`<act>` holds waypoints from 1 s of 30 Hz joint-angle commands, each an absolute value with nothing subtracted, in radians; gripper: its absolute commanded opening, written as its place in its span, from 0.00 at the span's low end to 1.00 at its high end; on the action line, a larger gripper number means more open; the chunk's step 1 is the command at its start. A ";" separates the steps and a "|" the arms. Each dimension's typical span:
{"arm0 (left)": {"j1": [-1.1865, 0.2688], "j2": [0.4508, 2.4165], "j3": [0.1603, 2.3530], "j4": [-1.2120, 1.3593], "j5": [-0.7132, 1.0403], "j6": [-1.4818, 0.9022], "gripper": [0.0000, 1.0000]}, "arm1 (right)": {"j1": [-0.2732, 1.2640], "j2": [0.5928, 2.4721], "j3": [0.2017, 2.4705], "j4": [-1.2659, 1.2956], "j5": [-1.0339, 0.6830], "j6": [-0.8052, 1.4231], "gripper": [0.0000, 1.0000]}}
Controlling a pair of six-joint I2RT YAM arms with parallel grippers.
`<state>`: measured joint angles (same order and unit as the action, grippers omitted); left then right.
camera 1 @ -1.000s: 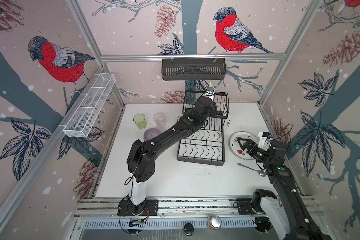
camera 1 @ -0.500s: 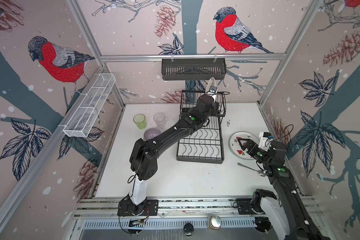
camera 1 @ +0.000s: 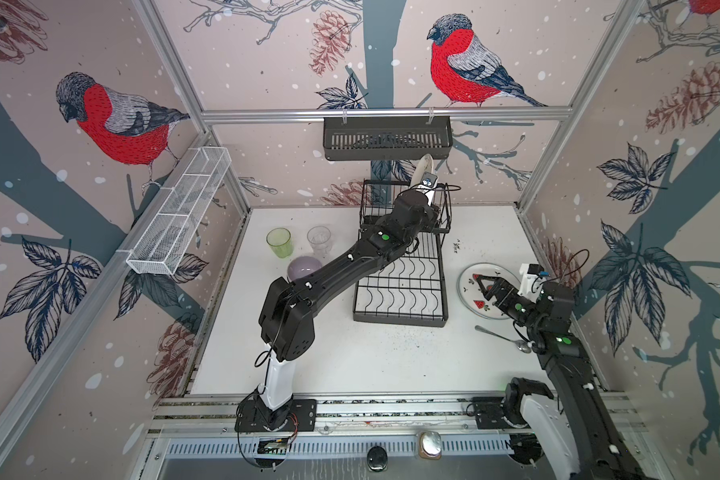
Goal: Unload the mixed dishes from the dish rack
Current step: 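Close the left gripper on the rim of the white floral plate, then pull the white floral plate up out of the upper rack with the left gripper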
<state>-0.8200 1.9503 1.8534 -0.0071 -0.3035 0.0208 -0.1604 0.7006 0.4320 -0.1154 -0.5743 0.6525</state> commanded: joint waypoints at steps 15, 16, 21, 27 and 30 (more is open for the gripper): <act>-0.816 1.837 1.798 0.186 -0.293 0.113 0.00 | -0.161 0.636 0.454 -0.137 -0.589 0.699 1.00; -0.818 1.830 1.792 0.190 -0.290 0.116 0.00 | -0.161 0.631 0.456 -0.140 -0.591 0.698 1.00; -0.832 1.781 1.732 0.247 -0.288 0.145 0.00 | -0.161 0.609 0.462 -0.155 -0.594 0.698 1.00; -0.877 1.704 1.636 0.320 -0.309 0.185 0.00 | -0.161 0.597 0.460 -0.150 -0.613 0.716 0.99; -0.928 1.660 1.580 0.370 -0.354 0.251 0.00 | -0.161 0.598 0.463 -0.149 -0.632 0.721 0.99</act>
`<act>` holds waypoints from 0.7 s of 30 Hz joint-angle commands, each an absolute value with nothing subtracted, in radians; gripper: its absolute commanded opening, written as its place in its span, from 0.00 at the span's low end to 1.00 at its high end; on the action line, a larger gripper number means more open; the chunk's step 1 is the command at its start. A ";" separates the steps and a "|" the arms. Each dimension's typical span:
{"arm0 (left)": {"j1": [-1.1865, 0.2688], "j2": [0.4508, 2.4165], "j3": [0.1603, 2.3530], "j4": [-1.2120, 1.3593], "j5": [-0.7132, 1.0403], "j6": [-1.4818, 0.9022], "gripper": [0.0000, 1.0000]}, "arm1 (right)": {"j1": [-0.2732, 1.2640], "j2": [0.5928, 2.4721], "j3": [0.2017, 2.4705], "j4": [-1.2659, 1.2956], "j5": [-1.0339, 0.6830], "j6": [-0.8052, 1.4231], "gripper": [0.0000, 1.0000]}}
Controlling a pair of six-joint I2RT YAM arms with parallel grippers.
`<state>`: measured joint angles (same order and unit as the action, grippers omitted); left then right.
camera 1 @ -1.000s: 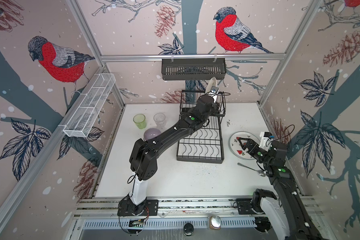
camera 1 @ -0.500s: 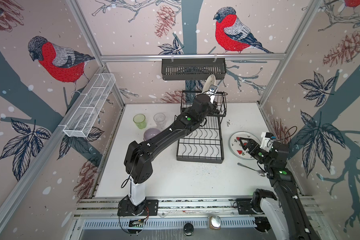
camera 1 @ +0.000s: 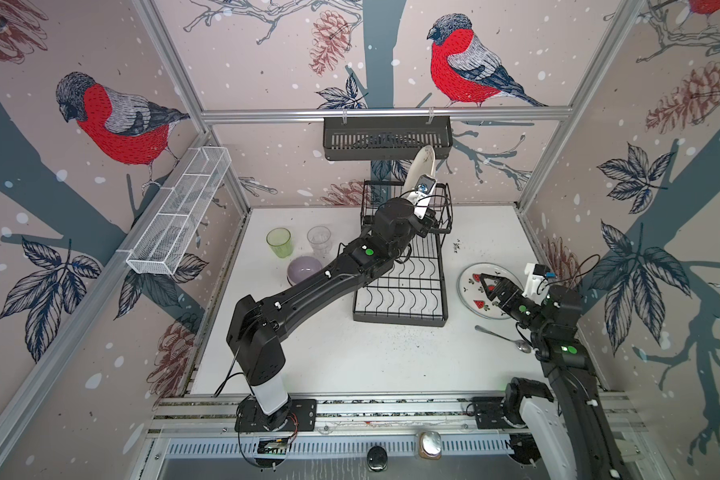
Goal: Unload the mixed dishes from the dish rack
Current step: 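Pull the white floral plate up out of the upper rack with the left gripper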
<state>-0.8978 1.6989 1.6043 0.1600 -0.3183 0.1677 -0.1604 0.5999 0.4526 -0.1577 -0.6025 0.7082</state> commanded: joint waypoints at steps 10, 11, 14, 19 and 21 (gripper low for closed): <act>-1.006 1.486 1.332 0.489 -0.386 0.210 0.00 | -0.162 0.525 0.468 -0.168 -0.662 0.773 1.00; -1.008 1.470 1.312 0.496 -0.389 0.200 0.00 | -0.161 0.515 0.468 -0.171 -0.662 0.777 1.00; -1.012 1.420 1.253 0.503 -0.389 0.172 0.00 | -0.161 0.490 0.458 -0.177 -0.659 0.799 1.00; -1.016 1.368 1.155 0.538 -0.409 0.160 0.00 | -0.159 0.479 0.425 -0.157 -0.710 0.871 1.00; -1.018 1.368 1.141 0.515 -0.414 0.149 0.00 | -0.159 0.464 0.402 -0.136 -0.741 0.910 1.00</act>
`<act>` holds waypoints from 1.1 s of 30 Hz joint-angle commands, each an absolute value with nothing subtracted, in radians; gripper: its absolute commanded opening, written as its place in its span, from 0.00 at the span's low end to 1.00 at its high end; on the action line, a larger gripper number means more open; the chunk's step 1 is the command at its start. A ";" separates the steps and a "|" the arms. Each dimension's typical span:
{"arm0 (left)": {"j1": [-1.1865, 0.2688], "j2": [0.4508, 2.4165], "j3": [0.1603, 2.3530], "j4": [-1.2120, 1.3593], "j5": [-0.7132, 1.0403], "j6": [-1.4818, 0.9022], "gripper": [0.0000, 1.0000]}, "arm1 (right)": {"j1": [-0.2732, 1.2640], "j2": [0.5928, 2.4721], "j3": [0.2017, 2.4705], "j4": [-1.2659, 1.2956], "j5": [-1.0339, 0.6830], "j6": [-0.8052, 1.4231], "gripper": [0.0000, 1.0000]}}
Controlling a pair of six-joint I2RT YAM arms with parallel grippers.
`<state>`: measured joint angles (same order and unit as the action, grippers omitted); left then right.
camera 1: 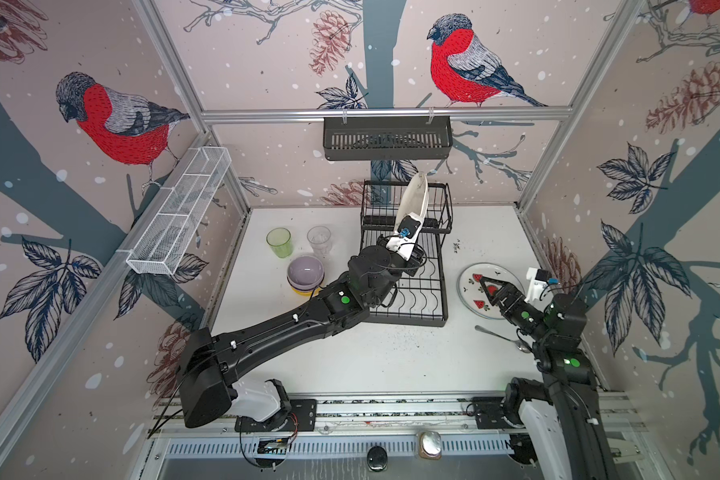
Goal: Unload the mixed dishes from the dish rack
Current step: 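Pull the white floral plate up out of the upper rack with the left gripper, then carry the white floral plate toward the right gripper while the right gripper rises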
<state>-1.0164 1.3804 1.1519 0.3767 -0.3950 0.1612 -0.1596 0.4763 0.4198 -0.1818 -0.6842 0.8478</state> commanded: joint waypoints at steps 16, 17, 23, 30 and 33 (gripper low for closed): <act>-1.188 1.394 0.992 0.632 -0.562 0.284 0.00 | -0.158 0.307 0.413 -0.165 -0.707 1.015 1.00; -1.199 1.403 0.992 0.640 -0.568 0.294 0.00 | -0.158 0.305 0.411 -0.164 -0.707 1.018 0.99; -1.250 1.478 0.993 0.646 -0.567 0.295 0.00 | -0.158 0.300 0.413 -0.165 -0.725 1.022 1.00; -1.300 1.541 1.027 0.603 -0.580 0.284 0.00 | -0.158 0.299 0.418 -0.160 -0.753 1.022 0.99; -1.313 1.556 1.029 0.603 -0.584 0.293 0.00 | -0.158 0.307 0.407 -0.146 -0.762 1.033 1.00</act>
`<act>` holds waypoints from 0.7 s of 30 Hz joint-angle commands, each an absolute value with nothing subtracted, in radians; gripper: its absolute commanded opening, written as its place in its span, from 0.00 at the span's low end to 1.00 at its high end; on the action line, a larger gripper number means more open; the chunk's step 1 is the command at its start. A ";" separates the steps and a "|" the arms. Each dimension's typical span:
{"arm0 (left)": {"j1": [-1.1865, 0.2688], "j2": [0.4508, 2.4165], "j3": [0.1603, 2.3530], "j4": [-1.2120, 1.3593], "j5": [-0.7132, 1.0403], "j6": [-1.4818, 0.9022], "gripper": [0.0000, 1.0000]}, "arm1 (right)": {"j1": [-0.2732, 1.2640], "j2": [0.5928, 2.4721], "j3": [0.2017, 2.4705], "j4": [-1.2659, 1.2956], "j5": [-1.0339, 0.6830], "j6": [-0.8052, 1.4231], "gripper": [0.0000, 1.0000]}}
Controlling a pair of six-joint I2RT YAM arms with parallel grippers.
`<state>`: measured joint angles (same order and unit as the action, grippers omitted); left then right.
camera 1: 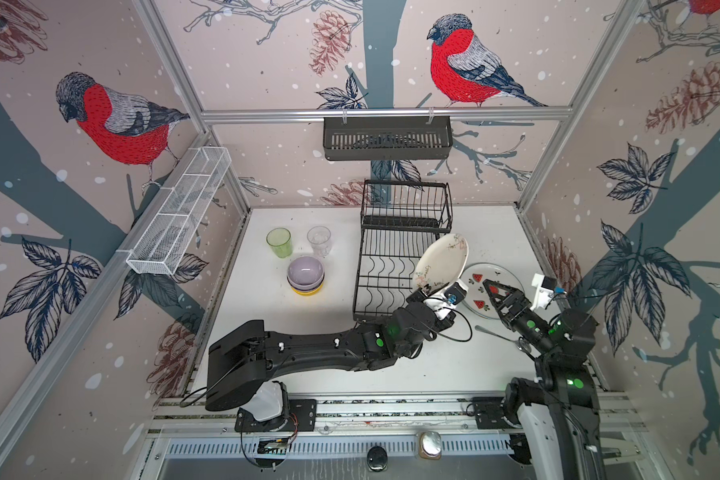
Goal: Unload the mixed dishes from the dish rack
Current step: 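Carry the white floral plate toward the right gripper while the right gripper rises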
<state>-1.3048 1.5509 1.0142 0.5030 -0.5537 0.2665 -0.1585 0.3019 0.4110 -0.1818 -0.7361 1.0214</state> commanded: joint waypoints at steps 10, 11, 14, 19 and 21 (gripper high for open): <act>-1.329 1.625 1.043 0.590 -0.628 0.316 0.00 | -0.158 0.307 0.442 -0.149 -0.773 1.025 1.00; -1.329 1.634 1.044 0.589 -0.632 0.316 0.00 | -0.158 0.309 0.448 -0.150 -0.773 1.022 1.00; -1.331 1.656 1.052 0.580 -0.649 0.313 0.00 | -0.158 0.315 0.461 -0.153 -0.775 1.016 1.00; -1.340 1.686 1.055 0.595 -0.656 0.332 0.00 | -0.158 0.333 0.472 -0.173 -0.776 0.994 0.99; -1.355 1.708 1.060 0.612 -0.672 0.366 0.00 | -0.158 0.343 0.476 -0.197 -0.769 0.976 0.99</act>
<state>-1.3392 1.6932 1.0435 0.4885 -0.6327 0.3069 -0.1585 0.3340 0.4664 -0.1886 -0.7620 1.0134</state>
